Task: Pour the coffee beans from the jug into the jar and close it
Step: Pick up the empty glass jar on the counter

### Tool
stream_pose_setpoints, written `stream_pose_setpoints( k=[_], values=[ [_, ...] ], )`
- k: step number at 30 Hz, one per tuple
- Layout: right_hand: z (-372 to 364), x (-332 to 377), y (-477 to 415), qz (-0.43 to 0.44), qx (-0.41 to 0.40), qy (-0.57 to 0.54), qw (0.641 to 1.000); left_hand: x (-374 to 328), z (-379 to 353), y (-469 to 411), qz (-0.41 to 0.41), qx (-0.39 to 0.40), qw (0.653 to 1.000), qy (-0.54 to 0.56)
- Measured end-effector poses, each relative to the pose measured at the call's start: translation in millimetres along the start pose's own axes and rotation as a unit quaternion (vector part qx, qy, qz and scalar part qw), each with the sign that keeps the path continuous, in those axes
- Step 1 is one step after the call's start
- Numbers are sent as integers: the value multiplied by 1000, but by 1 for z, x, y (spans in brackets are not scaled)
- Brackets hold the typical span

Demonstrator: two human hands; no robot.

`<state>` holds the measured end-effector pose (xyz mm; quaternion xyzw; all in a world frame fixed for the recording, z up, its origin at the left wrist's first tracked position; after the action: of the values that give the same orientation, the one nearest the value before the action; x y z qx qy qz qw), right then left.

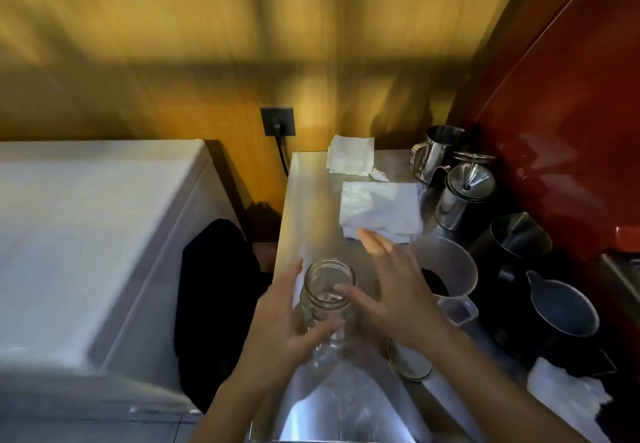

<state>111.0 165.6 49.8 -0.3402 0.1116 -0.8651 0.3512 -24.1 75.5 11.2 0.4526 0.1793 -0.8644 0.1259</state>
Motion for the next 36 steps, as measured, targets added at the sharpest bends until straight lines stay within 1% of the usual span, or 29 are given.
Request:
stream_pose_setpoints(
  k=[3,5,10,12,16,18,21,25,27,30,33,36],
  values=[
    [-9,4,3,10,42,-4,999,7,-9,2,27,21,999,-14],
    [-16,5,5,14,67,-3,998,10,-16,2,25,24,999,-16],
    [-25,7,9,33,79,-8,996,19,-18,-2,48,-8,997,-54],
    [-28,7,10,34,77,-14,996,21,-22,-3,48,-6,997,-59],
    [-28,6,11,25,69,-11,997,28,-27,-5,46,19,999,11],
    [-28,5,12,18,70,-13,997,32,-27,-8,44,44,997,36],
    [-30,4,14,12,76,-13,997,39,-25,-16,58,109,991,59],
    [-33,8,16,23,85,-9,996,39,-23,-28,37,215,976,13],
    [-33,9,17,29,90,-2,996,39,-21,-33,30,234,972,-10],
    [-31,9,16,28,99,-23,994,39,-16,-31,24,211,976,-42],
    [-30,7,15,25,104,-63,992,34,-17,-15,31,190,981,-19],
    [-34,-1,18,-3,114,-83,990,26,-22,-4,4,135,990,-35]
  ],
)
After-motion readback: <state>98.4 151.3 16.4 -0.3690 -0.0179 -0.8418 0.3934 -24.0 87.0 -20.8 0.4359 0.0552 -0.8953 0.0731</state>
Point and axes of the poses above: each hand's wrist, its own y-axis away from the middle knuckle, its own z-axis out of the back of the hand, x = y × z, the point moved 8 cm from there along -y, towards the middle knuckle, and after that the axes turned 6 degrees about -x, right-handed, at the moved point
